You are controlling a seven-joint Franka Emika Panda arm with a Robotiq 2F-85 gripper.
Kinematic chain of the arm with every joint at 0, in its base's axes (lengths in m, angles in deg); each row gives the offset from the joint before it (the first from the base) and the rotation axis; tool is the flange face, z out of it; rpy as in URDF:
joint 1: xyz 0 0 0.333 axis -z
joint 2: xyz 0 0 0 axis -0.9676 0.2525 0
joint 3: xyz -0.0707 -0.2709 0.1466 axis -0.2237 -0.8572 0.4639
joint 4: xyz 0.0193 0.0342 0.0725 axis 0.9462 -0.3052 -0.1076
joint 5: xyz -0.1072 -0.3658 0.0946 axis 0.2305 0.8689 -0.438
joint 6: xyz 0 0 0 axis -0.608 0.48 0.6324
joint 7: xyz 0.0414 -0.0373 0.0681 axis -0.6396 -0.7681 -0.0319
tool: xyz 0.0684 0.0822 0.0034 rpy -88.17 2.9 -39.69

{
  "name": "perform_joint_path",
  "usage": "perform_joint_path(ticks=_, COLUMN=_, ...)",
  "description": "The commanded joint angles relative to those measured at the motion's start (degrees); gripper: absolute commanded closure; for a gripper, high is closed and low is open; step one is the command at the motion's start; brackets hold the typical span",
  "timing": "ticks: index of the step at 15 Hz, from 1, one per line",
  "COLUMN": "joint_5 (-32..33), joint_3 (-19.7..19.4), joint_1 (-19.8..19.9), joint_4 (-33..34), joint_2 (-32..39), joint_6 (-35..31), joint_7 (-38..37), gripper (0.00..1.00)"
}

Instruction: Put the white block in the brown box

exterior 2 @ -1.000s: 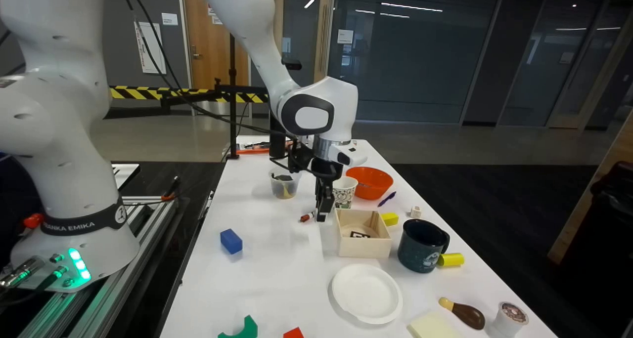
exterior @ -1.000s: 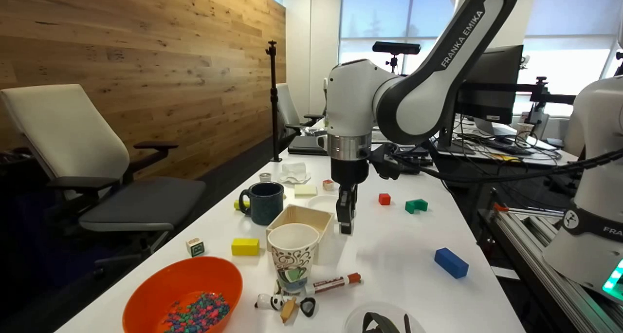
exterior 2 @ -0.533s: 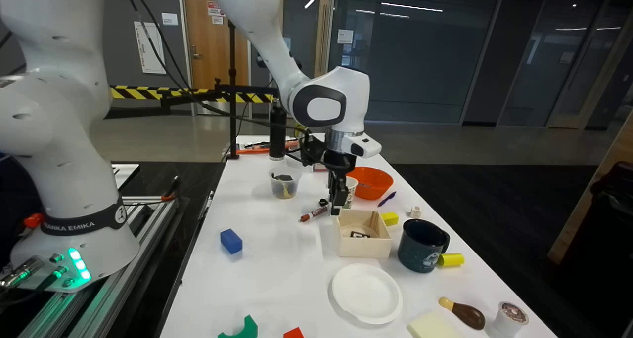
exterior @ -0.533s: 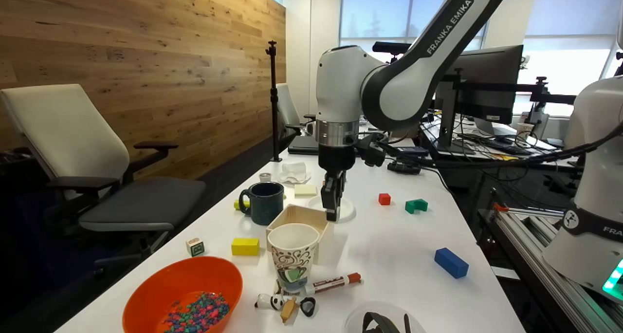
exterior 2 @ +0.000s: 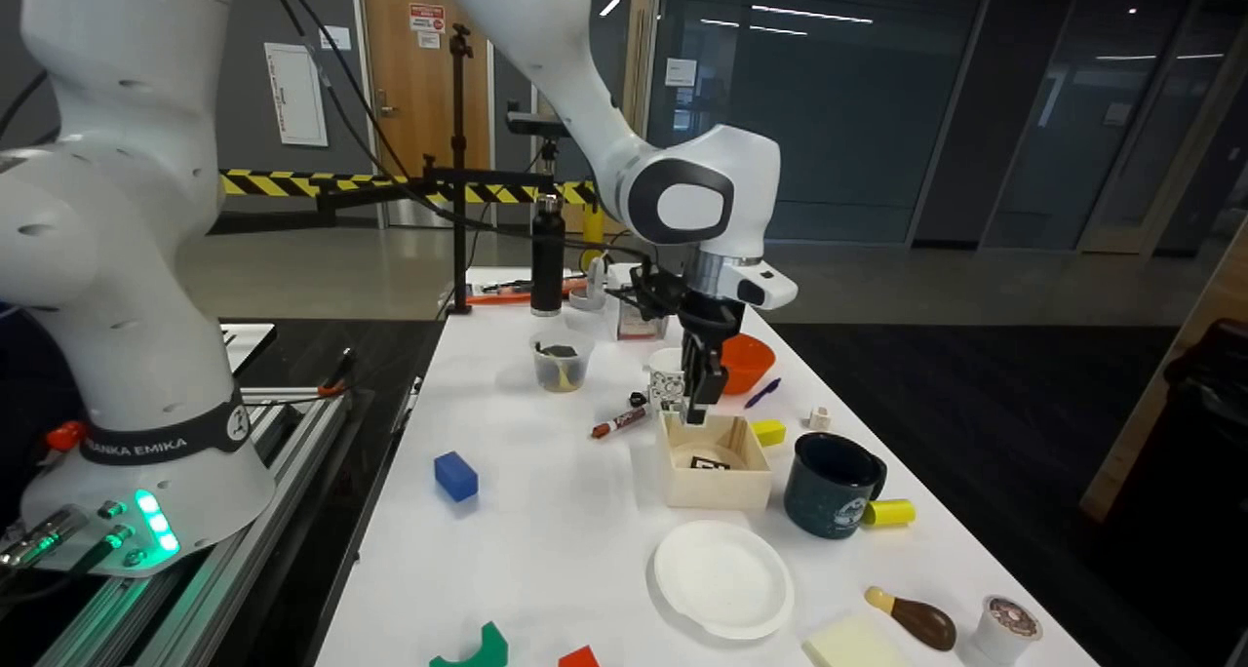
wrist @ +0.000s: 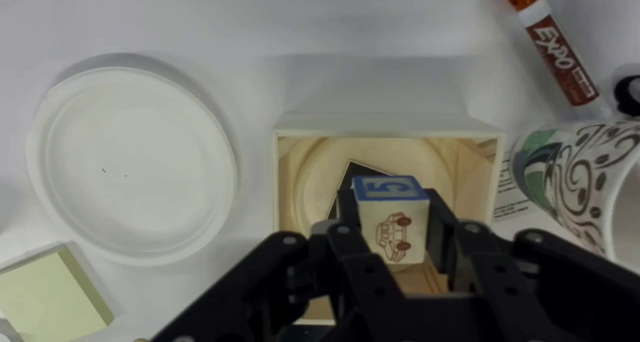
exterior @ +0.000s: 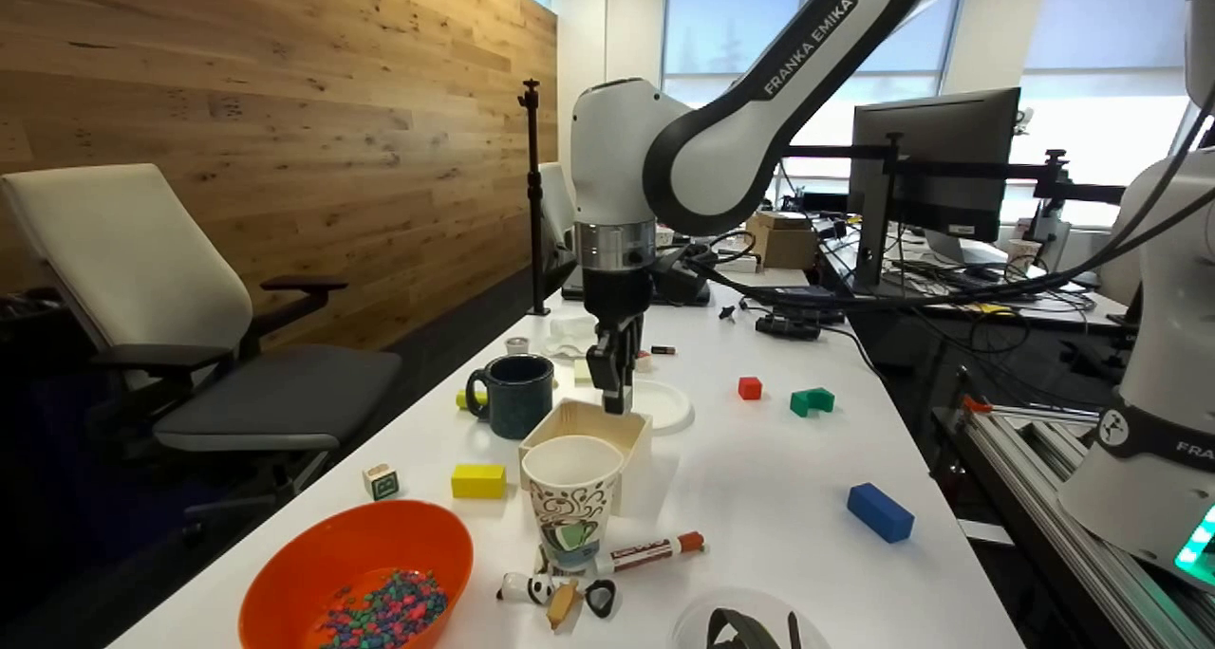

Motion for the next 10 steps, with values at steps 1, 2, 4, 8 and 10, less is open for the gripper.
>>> perform_joint_path(ticks=1, joint_5=-0.4, joint_3=0.4, joint_1=0.8, joint_4=7.0, joint_2=4.6, joint_6=4.1, joint_7=1.7, gripper=0.91)
perform_joint_path(ticks=2, joint_5=-0.7, joint_3=0.5, joint_1=1.0, joint_4=8.1, joint_2=5.5, joint_6=4.6, joint_7=2.2, gripper=0.91)
perform_joint_path(ticks=4, joint_5=-1.2, joint_3=0.8, joint_1=1.3, joint_4=9.9, joint_2=7.2, joint_6=4.7, joint_7=3.3, gripper=0.91)
perform_joint_path(ticks=8, joint_5=-1.8, joint_3=1.1, joint_1=1.8, joint_4=11.7, joint_2=9.5, joint_6=3.9, joint_7=4.6, gripper=0.91)
perform_joint_path(ticks=10, joint_5=-2.1, joint_3=1.2, joint_1=2.1, joint_4=12.1, joint_2=10.2, joint_6=3.3, joint_7=5.4, gripper=0.91)
